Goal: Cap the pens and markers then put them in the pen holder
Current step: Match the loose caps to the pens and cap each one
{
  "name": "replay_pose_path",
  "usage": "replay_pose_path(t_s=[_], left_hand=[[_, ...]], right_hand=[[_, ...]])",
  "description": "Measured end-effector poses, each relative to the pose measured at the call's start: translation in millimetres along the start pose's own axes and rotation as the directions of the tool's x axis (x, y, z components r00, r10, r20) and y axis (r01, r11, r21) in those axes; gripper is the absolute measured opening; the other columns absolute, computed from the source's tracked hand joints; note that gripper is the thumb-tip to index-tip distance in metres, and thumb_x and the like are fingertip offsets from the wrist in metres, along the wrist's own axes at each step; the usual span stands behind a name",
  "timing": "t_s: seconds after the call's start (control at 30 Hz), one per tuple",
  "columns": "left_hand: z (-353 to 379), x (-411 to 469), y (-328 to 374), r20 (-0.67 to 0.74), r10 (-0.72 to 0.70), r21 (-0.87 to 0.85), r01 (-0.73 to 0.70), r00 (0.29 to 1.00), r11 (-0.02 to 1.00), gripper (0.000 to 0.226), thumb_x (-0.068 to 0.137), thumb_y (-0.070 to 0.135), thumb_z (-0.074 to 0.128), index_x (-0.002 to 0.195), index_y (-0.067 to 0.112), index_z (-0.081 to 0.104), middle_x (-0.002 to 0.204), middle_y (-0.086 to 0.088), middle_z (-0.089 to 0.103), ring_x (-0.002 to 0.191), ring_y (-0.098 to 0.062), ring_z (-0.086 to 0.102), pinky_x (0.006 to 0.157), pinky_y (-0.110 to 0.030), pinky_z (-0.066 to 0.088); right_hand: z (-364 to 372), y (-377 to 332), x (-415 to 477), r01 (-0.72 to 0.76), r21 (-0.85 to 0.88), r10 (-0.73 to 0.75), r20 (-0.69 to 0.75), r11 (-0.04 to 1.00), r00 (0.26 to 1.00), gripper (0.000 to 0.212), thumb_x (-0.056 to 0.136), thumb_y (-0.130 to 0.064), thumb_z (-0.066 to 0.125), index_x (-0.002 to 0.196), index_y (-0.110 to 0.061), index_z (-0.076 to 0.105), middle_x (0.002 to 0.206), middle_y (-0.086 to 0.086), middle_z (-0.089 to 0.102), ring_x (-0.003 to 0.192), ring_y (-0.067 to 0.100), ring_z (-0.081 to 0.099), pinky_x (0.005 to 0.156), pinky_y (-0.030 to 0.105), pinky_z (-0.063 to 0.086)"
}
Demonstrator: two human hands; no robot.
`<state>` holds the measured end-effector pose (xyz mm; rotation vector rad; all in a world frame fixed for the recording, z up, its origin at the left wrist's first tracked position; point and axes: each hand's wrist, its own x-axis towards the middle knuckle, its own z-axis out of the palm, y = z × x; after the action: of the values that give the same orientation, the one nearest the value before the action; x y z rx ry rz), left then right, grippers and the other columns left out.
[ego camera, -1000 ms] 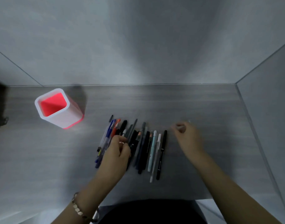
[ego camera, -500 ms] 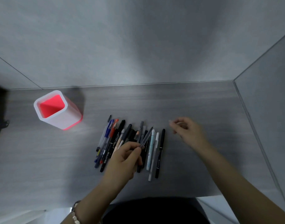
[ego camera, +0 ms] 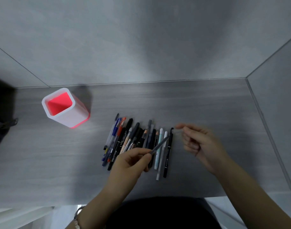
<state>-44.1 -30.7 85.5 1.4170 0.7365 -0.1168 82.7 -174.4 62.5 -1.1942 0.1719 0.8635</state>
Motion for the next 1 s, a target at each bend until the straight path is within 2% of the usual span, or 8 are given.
replay_pose_path(t_s=[0.2,0.33,0.43,0.6,0.67,0.83,0.93,1.0], left_hand=[[-2.5,-4.0,7.4,0.032,0.065,0.043,-0.066,0.997,0.997,0.026,0.084,-0.001,0.055,0.076,0.021,0.066,0.043,0.008,0.06,0.035,0.005,0.046,0.04,-0.005,0.036],[-2.1,-4.4,9.4,0.027,0.079,0.051,-0.08,0.996,0.995,0.027,0.084,-0.002,0.055,0.075,0.021,0.066,0.042,0.009,0.06,0.036,0.004,0.047,0.041,-0.004,0.036],[-2.4,-5.1,10.1,0.024,0.092,0.059,-0.094,0.995,0.994,0.027,0.084,-0.003,0.055,0.075,0.021,0.066,0.042,0.009,0.06,0.036,0.004,0.048,0.041,-0.004,0.036],[-2.4,-6.2,8.6,0.042,0.113,0.105,-0.117,0.993,0.988,0.03,0.082,0.0,0.058,0.074,0.028,0.066,0.049,0.012,0.063,0.045,0.003,0.053,0.048,-0.005,0.041],[-2.7,-5.4,6.2,0.045,0.137,0.133,-0.142,0.989,0.981,0.037,0.081,0.001,0.06,0.07,0.035,0.068,0.054,0.011,0.065,0.05,0.001,0.055,0.053,-0.008,0.046],[-4.6,-7.0,3.8,0.033,0.174,0.158,-0.177,0.984,0.971,0.041,0.082,0.004,0.06,0.065,0.04,0.069,0.059,0.01,0.066,0.053,0.0,0.055,0.056,-0.011,0.047],[-6.6,-9.9,9.0,0.048,0.188,0.169,-0.194,0.981,0.966,0.039,0.082,0.001,0.058,0.069,0.036,0.069,0.052,0.011,0.064,0.05,0.002,0.054,0.053,-0.009,0.044],[-8.4,-10.1,12.2,0.063,0.149,0.125,-0.156,0.987,0.98,0.032,0.083,-0.002,0.056,0.074,0.025,0.069,0.044,0.009,0.059,0.042,0.001,0.05,0.046,-0.007,0.039]], right_hand=[[1.8,-6.9,-7.5,0.129,-0.247,-0.112,0.079,0.96,0.991,0.012,0.072,-0.014,0.062,0.072,-0.018,0.073,0.042,-0.008,0.034,0.034,0.002,0.023,0.038,0.014,0.018],[0.5,-10.5,-8.0,0.145,-0.257,-0.139,0.045,0.955,0.989,0.015,0.074,-0.008,0.059,0.07,-0.016,0.072,0.043,-0.007,0.033,0.034,0.002,0.023,0.038,0.014,0.016],[-0.1,-11.8,-8.5,0.147,-0.295,-0.152,0.008,0.944,0.988,0.02,0.083,-0.003,0.053,0.074,-0.013,0.068,0.041,-0.009,0.033,0.033,0.001,0.023,0.036,0.012,0.019],[3.7,-10.2,-13.0,0.124,-0.389,-0.105,0.069,0.913,0.992,0.025,0.086,-0.001,0.051,0.074,-0.014,0.068,0.041,-0.009,0.036,0.035,0.001,0.025,0.037,0.011,0.021],[7.7,-8.6,-14.3,0.121,-0.393,-0.077,0.125,0.912,0.989,0.014,0.079,-0.009,0.057,0.074,-0.014,0.069,0.041,-0.01,0.037,0.035,0.001,0.025,0.037,0.011,0.021],[8.6,-5.9,-14.1,0.122,-0.33,-0.066,0.176,0.936,0.982,0.021,0.071,-0.013,0.052,0.068,-0.016,0.073,0.045,-0.004,0.033,0.035,0.002,0.025,0.037,0.012,0.02],[8.9,-3.4,-16.2,0.147,-0.323,-0.082,0.207,0.935,0.975,0.022,0.072,-0.011,0.051,0.068,-0.016,0.072,0.046,-0.004,0.035,0.036,0.003,0.026,0.038,0.013,0.021],[9.4,-1.5,-17.5,0.165,-0.328,-0.088,0.237,0.93,0.968,0.023,0.073,-0.011,0.05,0.07,-0.017,0.072,0.045,-0.005,0.041,0.037,0.003,0.028,0.038,0.012,0.024]])
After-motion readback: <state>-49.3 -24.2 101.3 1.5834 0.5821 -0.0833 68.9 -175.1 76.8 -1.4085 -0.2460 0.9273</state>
